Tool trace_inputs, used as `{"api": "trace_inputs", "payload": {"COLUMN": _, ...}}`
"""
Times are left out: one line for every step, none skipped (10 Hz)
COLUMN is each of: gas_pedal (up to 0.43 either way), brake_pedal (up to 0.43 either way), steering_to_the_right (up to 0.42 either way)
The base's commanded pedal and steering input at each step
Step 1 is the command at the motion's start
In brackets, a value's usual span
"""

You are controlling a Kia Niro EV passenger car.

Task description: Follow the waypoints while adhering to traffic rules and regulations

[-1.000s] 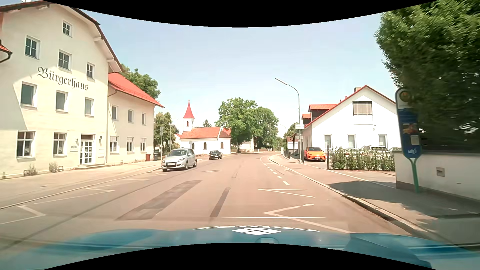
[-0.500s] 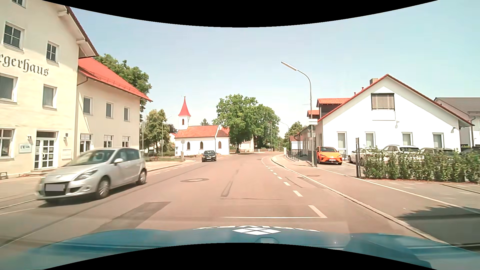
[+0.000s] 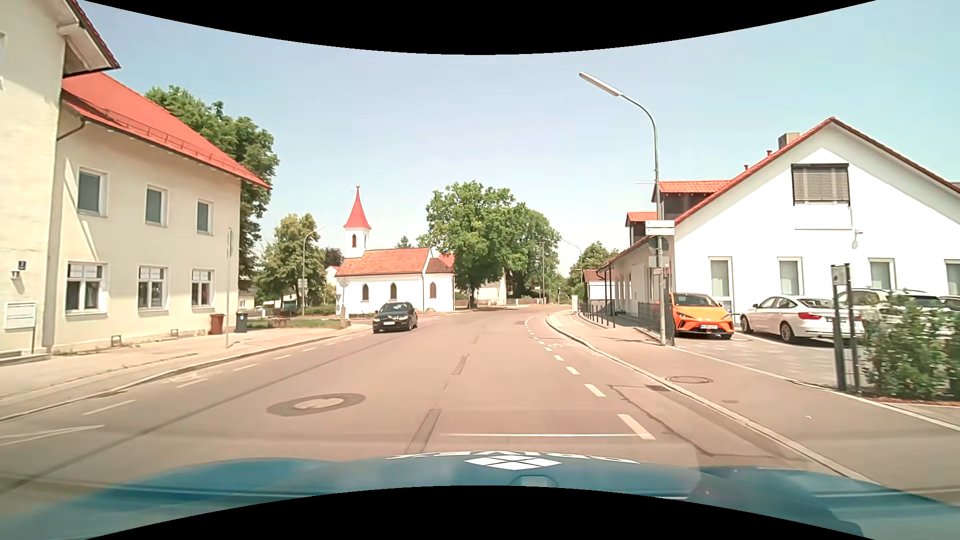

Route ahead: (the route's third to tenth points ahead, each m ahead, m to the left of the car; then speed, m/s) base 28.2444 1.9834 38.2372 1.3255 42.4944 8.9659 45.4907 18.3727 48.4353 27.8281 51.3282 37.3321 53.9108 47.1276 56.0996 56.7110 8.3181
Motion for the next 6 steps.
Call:
{"api": "trace_inputs", "payload": {"gas_pedal": 0.0, "brake_pedal": 0.0, "steering_to_the_right": 0.003}}
{"api": "trace_inputs", "payload": {"gas_pedal": 0.0, "brake_pedal": 0.0, "steering_to_the_right": 0.003}}
{"api": "trace_inputs", "payload": {"gas_pedal": 0.0, "brake_pedal": 0.0, "steering_to_the_right": 0.002}}
{"api": "trace_inputs", "payload": {"gas_pedal": 0.0, "brake_pedal": 0.037, "steering_to_the_right": 0.0}}
{"api": "trace_inputs", "payload": {"gas_pedal": 0.0, "brake_pedal": 0.079, "steering_to_the_right": 0.001}}
{"api": "trace_inputs", "payload": {"gas_pedal": 0.0, "brake_pedal": 0.11, "steering_to_the_right": 0.0}}
